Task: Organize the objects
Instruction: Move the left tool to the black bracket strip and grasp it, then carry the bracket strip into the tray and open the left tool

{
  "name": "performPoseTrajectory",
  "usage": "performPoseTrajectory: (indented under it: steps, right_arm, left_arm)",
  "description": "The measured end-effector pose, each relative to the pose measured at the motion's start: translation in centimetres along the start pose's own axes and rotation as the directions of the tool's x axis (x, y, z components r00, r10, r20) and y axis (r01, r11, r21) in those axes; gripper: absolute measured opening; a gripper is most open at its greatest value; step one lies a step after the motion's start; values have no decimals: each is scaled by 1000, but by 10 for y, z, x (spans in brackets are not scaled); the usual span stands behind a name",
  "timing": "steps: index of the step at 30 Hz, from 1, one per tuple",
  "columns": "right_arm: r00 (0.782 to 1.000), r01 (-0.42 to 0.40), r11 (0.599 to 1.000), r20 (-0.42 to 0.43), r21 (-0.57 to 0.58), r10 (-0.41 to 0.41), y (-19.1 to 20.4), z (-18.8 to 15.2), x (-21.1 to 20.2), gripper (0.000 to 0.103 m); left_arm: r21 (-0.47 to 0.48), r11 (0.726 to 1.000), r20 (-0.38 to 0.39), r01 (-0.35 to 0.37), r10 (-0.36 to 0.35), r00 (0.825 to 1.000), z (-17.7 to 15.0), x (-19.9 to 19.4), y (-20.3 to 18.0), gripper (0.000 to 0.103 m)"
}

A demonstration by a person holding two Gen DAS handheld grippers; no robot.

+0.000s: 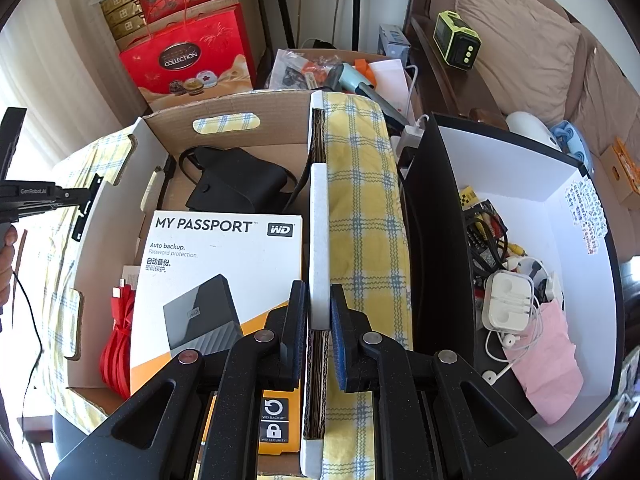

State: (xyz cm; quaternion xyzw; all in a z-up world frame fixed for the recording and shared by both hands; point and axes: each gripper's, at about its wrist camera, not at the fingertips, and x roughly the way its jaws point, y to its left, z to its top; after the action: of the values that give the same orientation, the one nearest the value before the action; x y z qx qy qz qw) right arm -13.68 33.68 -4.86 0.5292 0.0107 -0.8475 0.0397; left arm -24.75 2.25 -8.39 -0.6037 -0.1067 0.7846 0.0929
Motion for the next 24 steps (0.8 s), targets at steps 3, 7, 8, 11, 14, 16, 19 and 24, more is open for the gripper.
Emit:
performPoseTrajectory:
  steps: [3, 7, 8, 11, 14, 16, 19, 24]
  right_arm:
    - [1000, -1, 1000, 0, 1, 1, 0, 0, 0, 13]
    - [1000, 2, 1000, 0, 0, -2, 1, 0, 0, 13]
    - [1000, 2, 1000, -1, -1, -2, 1, 0, 0, 13]
    - [1000, 1, 1000, -1, 0, -1, 0, 0, 0, 13]
    - [1000, 2, 1000, 0, 0, -2, 0, 0, 0, 13]
    - [1000, 2, 1000, -1, 0, -2, 0, 1, 0, 13]
    - [1000, 1, 1000, -1, 0, -1, 0, 1, 0, 13]
    - [1000, 2, 1000, -1, -1, -2, 0, 0, 0, 13]
  left_arm:
    - [-3, 999, 8, 39, -39, 999, -1, -10, -3, 7]
    - [28, 997, 31, 68, -69, 997, 0, -27, -18, 7]
    - [36, 996, 38, 77, -79, 996, 0, -31, -22, 7]
    - [48, 994, 64, 95, -98, 993, 1, -44, -36, 7]
    - [60, 989, 81, 132, -137, 987, 1, -53, -53, 7]
    - [84, 985, 85, 150, -157, 984, -1, -57, -66, 7]
    - [115, 979, 77, 171, -180, 981, -2, -58, -85, 7]
    - [128, 975, 59, 180, -188, 980, -4, -48, -109, 7]
